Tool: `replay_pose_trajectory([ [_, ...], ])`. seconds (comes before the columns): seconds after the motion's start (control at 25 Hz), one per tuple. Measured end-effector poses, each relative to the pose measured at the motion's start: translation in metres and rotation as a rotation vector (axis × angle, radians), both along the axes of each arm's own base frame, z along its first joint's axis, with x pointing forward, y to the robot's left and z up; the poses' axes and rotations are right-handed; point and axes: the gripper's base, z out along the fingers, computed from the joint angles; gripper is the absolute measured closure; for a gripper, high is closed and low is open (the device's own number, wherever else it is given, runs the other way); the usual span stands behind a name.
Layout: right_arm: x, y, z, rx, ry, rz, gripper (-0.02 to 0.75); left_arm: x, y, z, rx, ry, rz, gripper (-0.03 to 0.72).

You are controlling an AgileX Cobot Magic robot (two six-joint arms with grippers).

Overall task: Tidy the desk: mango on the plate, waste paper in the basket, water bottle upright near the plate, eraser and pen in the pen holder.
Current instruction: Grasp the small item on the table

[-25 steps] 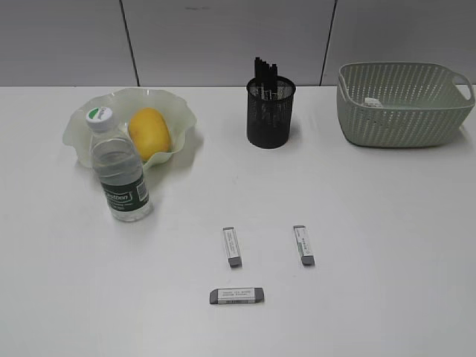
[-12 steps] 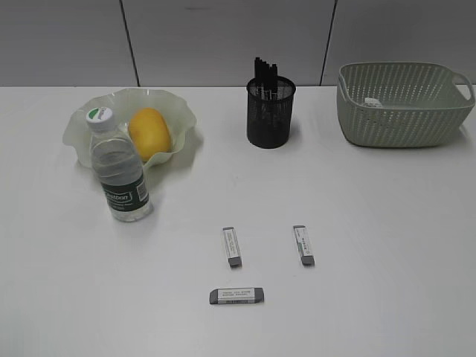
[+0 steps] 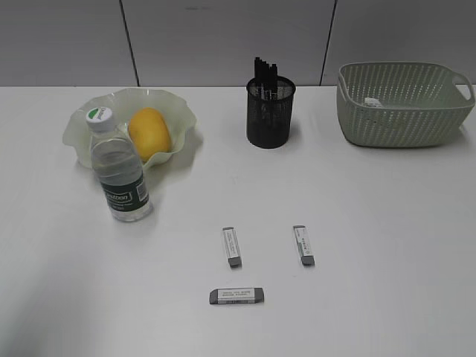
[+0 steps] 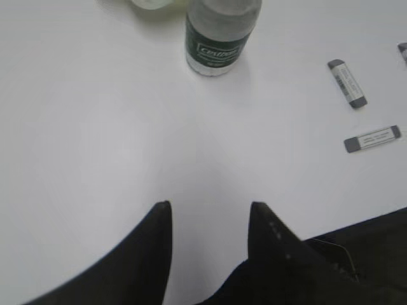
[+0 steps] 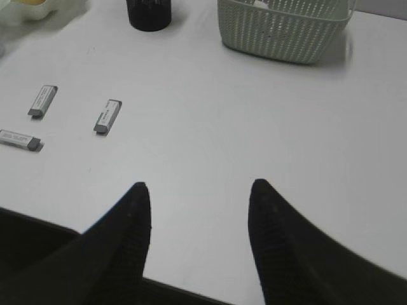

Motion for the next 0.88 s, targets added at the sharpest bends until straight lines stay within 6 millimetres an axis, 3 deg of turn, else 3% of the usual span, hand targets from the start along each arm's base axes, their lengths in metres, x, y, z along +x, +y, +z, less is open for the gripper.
replay_pose_trajectory([
  [0.2,-0.002,0.001,0.0,0.01,-0.007,-0.092,0.335,0.035,-0.043,-0.002,-0.063,0.046,-0.112,0.388],
  [0.36,-0.002,0.001,0.0,0.013,-0.006,-0.097,0.335,0.049,-0.098,-0.017,-0.023,0.084,-0.262,0.388],
  [0.48,-0.002,0.001,0.0,0.014,-0.006,-0.096,0.335,0.047,-0.152,-0.047,0.158,0.077,-0.536,0.35],
  [0.64,-0.002,0.001,0.0,0.014,-0.006,-0.096,0.335,0.038,-0.208,-0.092,0.398,-0.016,-0.948,0.208],
  [0.76,-0.002,0.001,0.0,0.014,-0.006,-0.096,0.335,0.042,-0.227,-0.119,0.465,-0.032,-1.075,0.179],
  [0.88,-0.002,0.001,0.0,0.015,-0.006,-0.095,0.335,0.047,-0.235,-0.143,0.508,-0.001,-1.121,0.224],
])
